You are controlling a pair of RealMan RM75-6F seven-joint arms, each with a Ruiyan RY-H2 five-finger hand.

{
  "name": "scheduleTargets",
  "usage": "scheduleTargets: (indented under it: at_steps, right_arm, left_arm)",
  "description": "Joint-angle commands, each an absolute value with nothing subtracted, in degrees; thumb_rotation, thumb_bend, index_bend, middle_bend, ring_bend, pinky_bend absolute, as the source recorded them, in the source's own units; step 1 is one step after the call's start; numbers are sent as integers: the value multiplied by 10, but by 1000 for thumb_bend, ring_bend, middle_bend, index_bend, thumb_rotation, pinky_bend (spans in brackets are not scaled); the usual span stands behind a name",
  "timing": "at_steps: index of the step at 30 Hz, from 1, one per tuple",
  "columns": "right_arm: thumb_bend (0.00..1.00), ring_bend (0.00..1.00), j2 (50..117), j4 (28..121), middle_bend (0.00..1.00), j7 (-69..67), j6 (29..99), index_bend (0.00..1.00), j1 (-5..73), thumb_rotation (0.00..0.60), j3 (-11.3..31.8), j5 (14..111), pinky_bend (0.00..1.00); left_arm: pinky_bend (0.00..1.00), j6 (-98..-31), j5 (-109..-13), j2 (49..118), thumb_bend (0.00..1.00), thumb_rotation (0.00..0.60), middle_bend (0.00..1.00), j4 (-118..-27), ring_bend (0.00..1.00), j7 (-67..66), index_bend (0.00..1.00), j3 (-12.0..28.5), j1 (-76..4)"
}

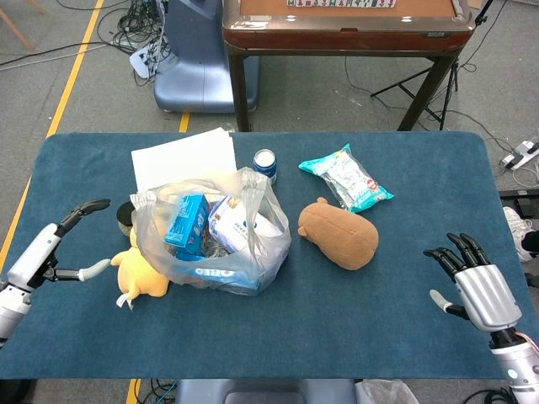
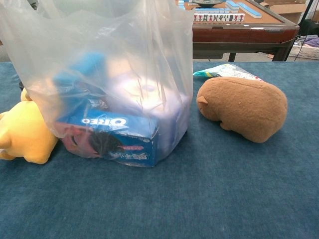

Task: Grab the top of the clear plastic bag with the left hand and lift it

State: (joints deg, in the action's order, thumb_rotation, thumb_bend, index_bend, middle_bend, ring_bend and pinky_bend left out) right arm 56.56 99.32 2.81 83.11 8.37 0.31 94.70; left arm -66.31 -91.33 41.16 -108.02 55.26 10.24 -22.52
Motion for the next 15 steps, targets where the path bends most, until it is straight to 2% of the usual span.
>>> scheduleTargets:
  at_steps: [1, 11, 15]
  right_arm:
    - [244, 76, 566, 992, 295, 27, 832, 261, 83, 600, 3, 946, 97]
    - [244, 76, 569, 983, 295, 19, 833, 261, 79, 600, 2, 943, 97]
    - [244, 76, 570, 981, 295, 17, 834, 261, 78, 600, 2, 944, 97]
  left_arm:
    - [50, -645, -932, 397, 188, 423, 134, -1092, 91, 597, 186, 109, -253]
    - [50, -608, -937, 390, 188, 365, 178, -1118, 120, 599, 224, 102, -289]
    - [50, -590, -936, 393, 188, 365, 178, -1123, 121, 617, 225, 104, -310]
